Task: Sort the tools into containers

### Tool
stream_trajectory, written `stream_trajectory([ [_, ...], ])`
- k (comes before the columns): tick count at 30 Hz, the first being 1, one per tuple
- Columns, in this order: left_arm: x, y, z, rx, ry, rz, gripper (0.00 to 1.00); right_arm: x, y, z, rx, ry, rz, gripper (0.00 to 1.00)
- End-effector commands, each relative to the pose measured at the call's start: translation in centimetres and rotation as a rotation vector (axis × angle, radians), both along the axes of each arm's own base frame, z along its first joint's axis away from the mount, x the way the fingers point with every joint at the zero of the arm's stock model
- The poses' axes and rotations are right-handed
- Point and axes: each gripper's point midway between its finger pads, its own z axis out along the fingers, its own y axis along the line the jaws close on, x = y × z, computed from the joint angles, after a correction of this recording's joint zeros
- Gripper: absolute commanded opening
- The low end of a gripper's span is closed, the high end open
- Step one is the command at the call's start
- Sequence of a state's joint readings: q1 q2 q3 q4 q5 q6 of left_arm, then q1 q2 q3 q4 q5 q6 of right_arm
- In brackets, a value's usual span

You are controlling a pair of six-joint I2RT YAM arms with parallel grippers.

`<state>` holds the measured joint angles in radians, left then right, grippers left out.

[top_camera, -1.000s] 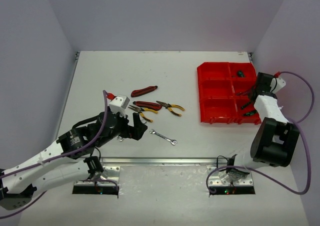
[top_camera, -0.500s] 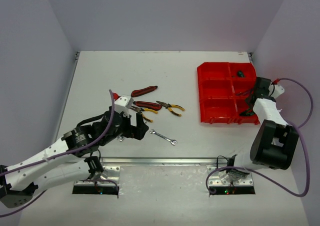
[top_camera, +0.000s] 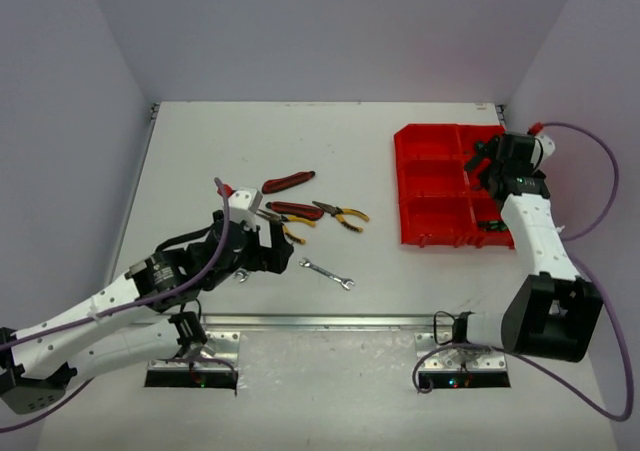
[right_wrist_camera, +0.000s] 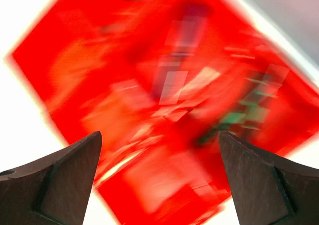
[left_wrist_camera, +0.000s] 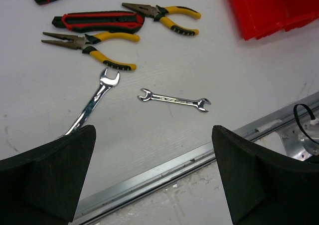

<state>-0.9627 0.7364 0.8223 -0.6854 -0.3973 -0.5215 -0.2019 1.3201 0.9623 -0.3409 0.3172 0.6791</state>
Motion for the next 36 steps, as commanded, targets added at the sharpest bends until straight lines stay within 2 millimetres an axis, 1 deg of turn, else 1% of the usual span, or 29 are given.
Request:
stream_trajectory([
  [1, 2.0, 0.4, -0.1, 0.015, -0.005, 0.149, 1.0, 2.2, 8.3, 7.6, -0.077, -0.161, 0.324, 0.99],
  [3, 3.0, 0.6, -1.4, -0.014, 0.045, 0.289, 1.0, 1.1, 13.1, 7.5, -0.102, -0.135, 0.481, 0.99],
  [5, 4.3, 1.0, -2.6, -0.042, 0.094, 0.415, 1.0, -0.5, 16.0, 5.8, -0.124, -0.096, 0.58, 0.99],
  [6, 4.9, 1.6, -3.3, -0.019, 0.109, 0.45, 1.0, -0.8, 16.9, 5.9, -0.126, -0.1, 0.609, 0.99],
  [7, 6.6, 2.1, -3.9, -0.038, 0.136, 0.509, 1.0, -2.1, 18.2, 3.9, -0.121, -0.052, 0.67, 0.99],
  [8, 6.9, 0.7, -4.1, -0.046, 0.15, 0.454, 1.0, -3.0, 18.8, 2.7, -0.117, -0.015, 0.7, 0.99],
  [9, 8.3, 0.6, -5.1, -0.006, 0.19, 0.391, 1.0, -4.6, 20.0, 1.1, -0.114, 0.033, 0.76, 0.99],
  [10, 9.8, 0.5, -4.7, -0.026, 0.188, 0.384, 0.99, -6.1, 20.9, 0.0, -0.102, 0.057, 0.831, 0.99],
  [13, 13.5, 0.9, -4.2, 0.119, 0.176, 0.406, 1.0, -9.6, 23.7, -1.0, -0.025, 0.065, 1.01, 0.99],
  [14, 14.9, 0.8, -3.9, 0.176, 0.173, 0.396, 1.0, -10.9, 25.0, -1.0, 0.026, 0.056, 1.089, 0.99],
  [15, 16.0, 0.8, -3.8, 0.239, 0.17, 0.384, 1.0, -11.9, 25.6, -0.8, 0.062, 0.038, 1.135, 0.99],
  [16, 17.0, 0.9, -3.7, 0.309, 0.164, 0.372, 1.0, -12.8, 26.0, -0.4, 0.089, 0.013, 1.165, 0.99],
  [18, 18.7, 2.0, -3.9, 0.486, 0.138, 0.346, 1.0, -14.0, 26.1, 0.5, 0.107, -0.055, 1.192, 0.99],
  [20, 20.3, 0.8, -6.8, 0.609, 0.165, 0.195, 1.0, -14.8, 26.0, 0.9, 0.122, -0.099, 1.202, 0.99],
  [21, 20.6, 0.9, -8.9, 0.705, 0.2, 0.114, 1.0, -15.2, 25.9, 1.6, 0.125, -0.137, 1.197, 0.99],
  [22, 21.4, 0.5, -8.8, 0.713, 0.203, 0.086, 1.0, -15.5, 25.8, 1.4, 0.131, -0.141, 1.196, 0.99],
  [23, 22.0, 0.8, -10.0, 0.757, 0.222, 0.03, 1.0, -16.0, 25.9, 1.4, 0.145, -0.156, 1.206, 0.99],
  [24, 22.4, 0.6, -10.8, 0.777, 0.231, -0.02, 1.0, -16.2, 25.9, 1.6, 0.15, -0.17, 1.209, 0.99],
  [26, 23.5, 1.0, -11.5, 0.782, 0.231, -0.069, 1.0, -17.2, 26.1, 1.6, 0.178, -0.165, 1.235, 0.99],
  [28, 24.1, 0.4, -11.9, 0.764, 0.214, -0.172, 1.0, -18.2, 26.2, 1.8, 0.197, -0.17, 1.265, 0.99],
  [29, 24.8, 0.4, -11.7, 0.749, 0.187, -0.177, 1.0, -18.5, 26.2, 2.0, 0.2, -0.177, 1.276, 0.99],
  [31, 25.8, 0.8, -11.6, 0.69, 0.182, -0.177, 1.0, -19.2, 26.2, 2.4, 0.206, -0.198, 1.29, 0.99],
  [33, 26.7, 1.0, -12.1, 0.612, 0.219, -0.199, 1.0, -19.8, 26.3, 2.6, 0.214, -0.218, 1.309, 0.99],
  [35, 26.8, 0.6, -13.1, 0.58, 0.246, -0.233, 1.0, -20.1, 26.1, 2.7, 0.211, -0.236, 1.313, 0.99],
  [36, 27.0, 1.0, -13.8, 0.575, 0.263, -0.234, 1.0, -20.2, 26.1, 2.5, 0.207, -0.23, 1.318, 0.99],
])
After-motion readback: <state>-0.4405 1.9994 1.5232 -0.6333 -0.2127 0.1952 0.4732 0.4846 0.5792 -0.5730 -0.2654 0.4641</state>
